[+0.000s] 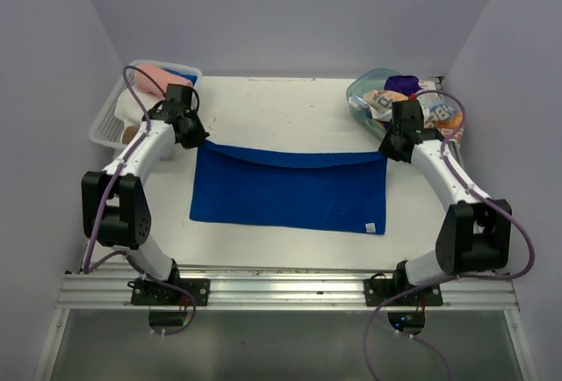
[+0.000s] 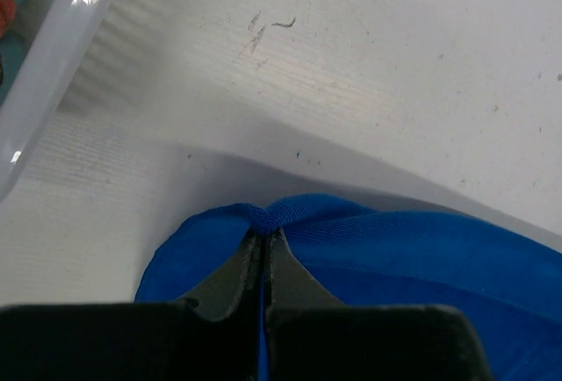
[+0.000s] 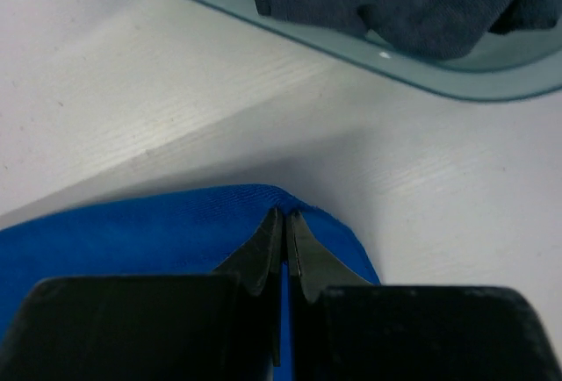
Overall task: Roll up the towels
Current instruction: Fold the towel
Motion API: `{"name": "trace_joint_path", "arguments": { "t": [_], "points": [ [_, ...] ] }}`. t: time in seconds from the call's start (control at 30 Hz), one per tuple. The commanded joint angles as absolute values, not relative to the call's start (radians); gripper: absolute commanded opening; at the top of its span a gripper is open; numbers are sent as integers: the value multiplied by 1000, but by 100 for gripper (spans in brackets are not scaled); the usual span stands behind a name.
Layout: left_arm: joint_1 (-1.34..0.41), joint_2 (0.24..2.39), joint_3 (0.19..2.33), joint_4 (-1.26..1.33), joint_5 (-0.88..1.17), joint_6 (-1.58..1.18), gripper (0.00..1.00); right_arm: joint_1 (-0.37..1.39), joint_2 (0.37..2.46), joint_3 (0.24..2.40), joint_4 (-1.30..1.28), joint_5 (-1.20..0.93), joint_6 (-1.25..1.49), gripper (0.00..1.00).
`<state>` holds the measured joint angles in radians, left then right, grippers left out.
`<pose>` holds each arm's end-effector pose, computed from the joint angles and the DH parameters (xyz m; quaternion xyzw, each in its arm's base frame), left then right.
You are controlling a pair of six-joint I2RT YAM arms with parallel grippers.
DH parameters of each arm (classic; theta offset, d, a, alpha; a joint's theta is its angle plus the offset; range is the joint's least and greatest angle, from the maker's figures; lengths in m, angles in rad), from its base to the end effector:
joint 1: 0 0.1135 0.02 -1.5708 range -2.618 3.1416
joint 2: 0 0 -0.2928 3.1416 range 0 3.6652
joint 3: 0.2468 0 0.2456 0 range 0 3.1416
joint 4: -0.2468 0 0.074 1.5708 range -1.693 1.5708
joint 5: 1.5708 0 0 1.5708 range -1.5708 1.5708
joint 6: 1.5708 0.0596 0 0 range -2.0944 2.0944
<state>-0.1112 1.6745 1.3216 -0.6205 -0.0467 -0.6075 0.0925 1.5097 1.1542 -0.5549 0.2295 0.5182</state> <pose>0.3677 -0.0383 0.2683 -0.2413 0.9245 -0.0826 0.2833 0.3271 0.0167 0.2748 0.2348 0.9107 -0.0065 0.3398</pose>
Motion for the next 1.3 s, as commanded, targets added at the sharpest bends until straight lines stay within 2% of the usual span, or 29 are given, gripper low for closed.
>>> {"name": "trace_joint_path", "arguments": {
  "t": [0.0,0.2,0.4,0.87,1.27],
  "points": [
    [-98,1580,1289,-626,-43,-543,0,89,1369,1050,-597,210,523,0],
    [-94,1445,1149,-681,-58,-508,0,90,1188,882,-709,138,603,0],
    [-91,1361,1077,-725,-81,-503,0,89,1051,810,-793,112,682,0],
    [-89,1275,1092,-839,-103,-492,0,89,942,851,-960,120,710,0],
    [-89,1275,850,-721,-6,-548,0,89,888,637,-887,63,799,0]
  ]
}}
